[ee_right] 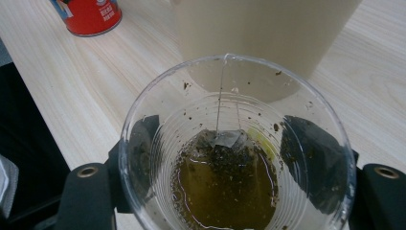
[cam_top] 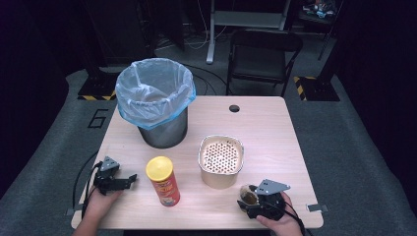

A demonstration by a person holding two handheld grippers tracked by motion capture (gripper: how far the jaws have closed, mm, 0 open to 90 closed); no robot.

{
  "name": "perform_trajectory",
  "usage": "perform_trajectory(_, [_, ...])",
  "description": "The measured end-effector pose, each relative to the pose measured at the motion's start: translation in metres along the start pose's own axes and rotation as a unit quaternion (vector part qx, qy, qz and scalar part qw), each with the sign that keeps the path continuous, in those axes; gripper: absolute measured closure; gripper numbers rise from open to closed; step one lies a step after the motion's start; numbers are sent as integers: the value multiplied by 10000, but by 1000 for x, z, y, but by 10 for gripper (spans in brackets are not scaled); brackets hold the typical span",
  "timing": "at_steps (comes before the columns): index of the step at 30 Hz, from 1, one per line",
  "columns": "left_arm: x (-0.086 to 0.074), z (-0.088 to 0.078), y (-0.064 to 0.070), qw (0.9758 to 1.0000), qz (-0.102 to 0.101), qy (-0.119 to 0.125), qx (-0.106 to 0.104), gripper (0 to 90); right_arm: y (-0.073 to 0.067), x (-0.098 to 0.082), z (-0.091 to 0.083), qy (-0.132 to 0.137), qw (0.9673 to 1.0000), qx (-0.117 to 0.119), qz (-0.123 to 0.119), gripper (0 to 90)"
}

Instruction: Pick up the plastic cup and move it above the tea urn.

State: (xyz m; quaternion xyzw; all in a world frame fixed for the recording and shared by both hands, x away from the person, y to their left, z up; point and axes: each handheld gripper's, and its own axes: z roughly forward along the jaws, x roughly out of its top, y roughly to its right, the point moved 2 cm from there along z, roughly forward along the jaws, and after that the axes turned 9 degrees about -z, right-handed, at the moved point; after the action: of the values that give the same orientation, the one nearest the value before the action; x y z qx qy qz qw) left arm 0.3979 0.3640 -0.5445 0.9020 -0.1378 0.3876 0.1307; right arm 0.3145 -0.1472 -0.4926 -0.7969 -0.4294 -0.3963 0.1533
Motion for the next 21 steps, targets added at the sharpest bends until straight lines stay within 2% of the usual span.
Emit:
perform_trajectory(8, [0,0,0,10000,2,-3,0,123,7,3,-8,112,9999,-91,59,315])
perform_trajectory(16, [0,0,0,10000,-4,0,-1,123,29,0,-13,110,9997,-155,153,324])
perform_trajectory(19, [0,0,0,10000,-2,-1,-1,123,43,-1,-11,92,9993,-291,213,321])
perform_trajectory(21, [0,0,0,10000,-3,-1,-1,123,55,-2,-11,103,9986,-402,343,319])
